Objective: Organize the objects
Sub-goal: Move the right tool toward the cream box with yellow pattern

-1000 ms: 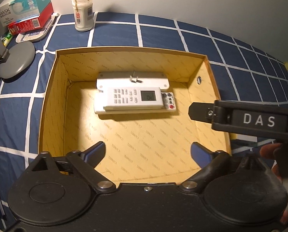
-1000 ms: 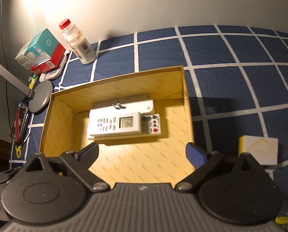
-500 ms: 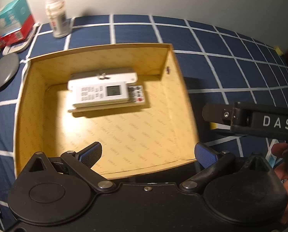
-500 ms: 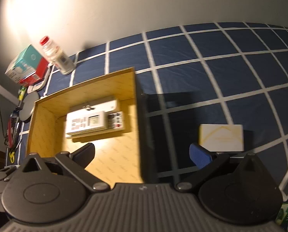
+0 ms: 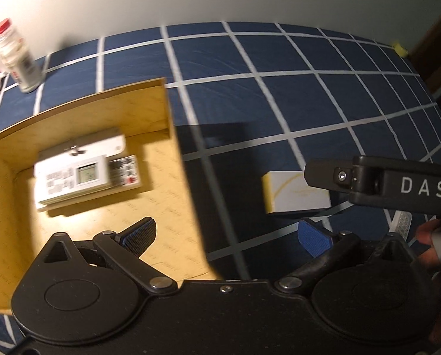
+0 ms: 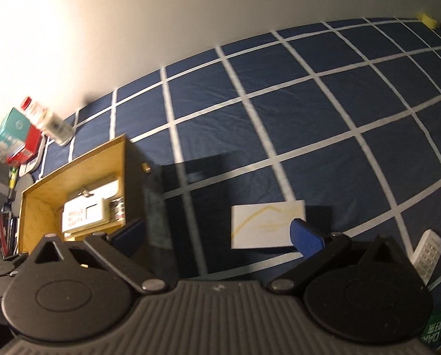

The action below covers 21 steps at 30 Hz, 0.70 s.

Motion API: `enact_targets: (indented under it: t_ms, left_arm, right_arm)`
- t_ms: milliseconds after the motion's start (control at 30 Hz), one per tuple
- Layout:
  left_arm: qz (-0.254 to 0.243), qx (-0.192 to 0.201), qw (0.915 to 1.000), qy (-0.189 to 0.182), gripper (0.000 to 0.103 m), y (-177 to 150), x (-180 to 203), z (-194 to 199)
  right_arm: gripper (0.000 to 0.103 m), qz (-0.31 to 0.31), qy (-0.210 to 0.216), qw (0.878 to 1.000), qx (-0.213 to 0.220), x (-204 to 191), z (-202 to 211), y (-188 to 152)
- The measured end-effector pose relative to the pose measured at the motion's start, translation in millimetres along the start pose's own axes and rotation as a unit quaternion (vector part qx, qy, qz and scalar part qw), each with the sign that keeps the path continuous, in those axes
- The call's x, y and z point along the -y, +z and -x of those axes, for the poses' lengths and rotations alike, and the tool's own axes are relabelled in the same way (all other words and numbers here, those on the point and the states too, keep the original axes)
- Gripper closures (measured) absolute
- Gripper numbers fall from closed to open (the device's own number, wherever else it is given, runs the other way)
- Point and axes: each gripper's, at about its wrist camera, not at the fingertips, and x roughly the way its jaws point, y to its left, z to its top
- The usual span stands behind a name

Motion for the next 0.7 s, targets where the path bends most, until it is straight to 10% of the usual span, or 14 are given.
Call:
enact_targets:
  t_ms: [700]
  left_arm:
    - [-0.016,-0.07,0.9973,-0.017,0.0,30.5,61.2,-91.5]
  right_arm:
    - [0.0,-0.041,0.021,0.996,-0.078,90.4,-69.5,18.5]
